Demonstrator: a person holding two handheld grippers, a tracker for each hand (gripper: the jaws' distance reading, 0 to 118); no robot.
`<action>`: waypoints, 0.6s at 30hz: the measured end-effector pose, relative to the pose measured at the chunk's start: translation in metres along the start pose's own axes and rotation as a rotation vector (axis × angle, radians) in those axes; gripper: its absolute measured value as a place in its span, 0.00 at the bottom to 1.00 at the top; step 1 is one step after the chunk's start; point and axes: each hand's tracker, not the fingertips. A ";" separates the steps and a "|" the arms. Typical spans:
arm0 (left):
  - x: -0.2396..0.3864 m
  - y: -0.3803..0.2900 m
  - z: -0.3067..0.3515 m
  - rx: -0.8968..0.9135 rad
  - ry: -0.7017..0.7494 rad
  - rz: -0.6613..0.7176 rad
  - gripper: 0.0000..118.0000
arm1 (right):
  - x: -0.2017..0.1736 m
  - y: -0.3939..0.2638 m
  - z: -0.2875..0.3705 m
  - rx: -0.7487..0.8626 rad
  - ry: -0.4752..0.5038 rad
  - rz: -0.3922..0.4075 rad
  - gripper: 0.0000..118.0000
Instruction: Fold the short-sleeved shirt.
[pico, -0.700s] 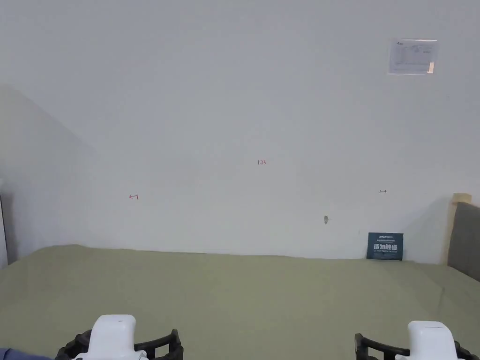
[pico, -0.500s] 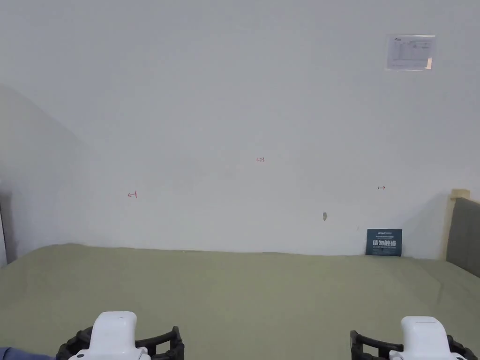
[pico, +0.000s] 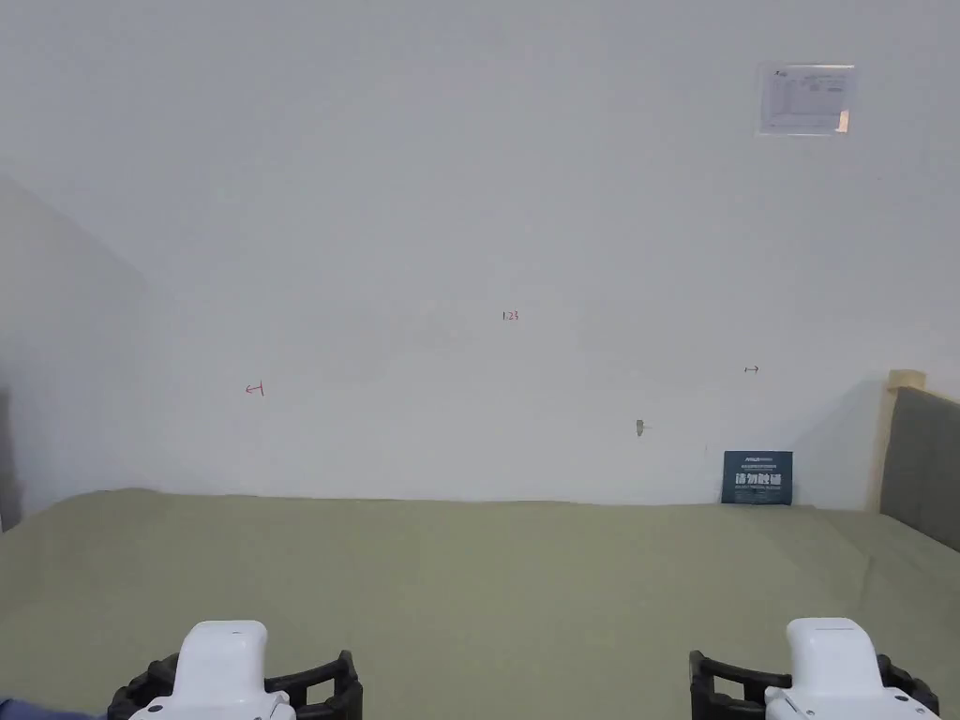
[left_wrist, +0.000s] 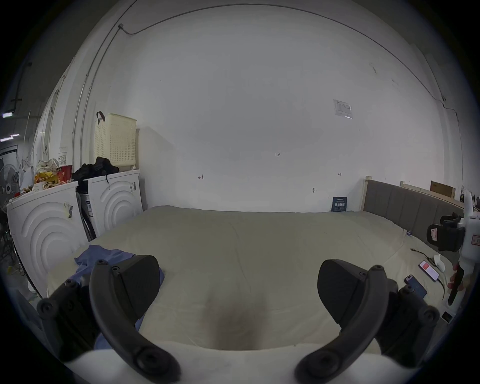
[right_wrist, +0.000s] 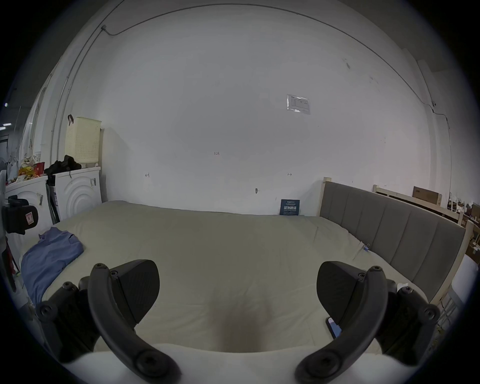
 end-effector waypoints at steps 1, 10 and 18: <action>0.000 0.000 -0.001 -0.002 -0.001 -0.002 1.00 | 0.000 0.000 -0.001 -0.002 -0.001 0.004 1.00; 0.001 0.003 0.000 -0.003 -0.004 -0.010 1.00 | 0.002 0.001 -0.001 -0.002 0.025 -0.010 1.00; -0.001 0.002 -0.001 -0.008 -0.003 -0.002 1.00 | -0.002 0.001 -0.002 -0.013 0.020 0.010 1.00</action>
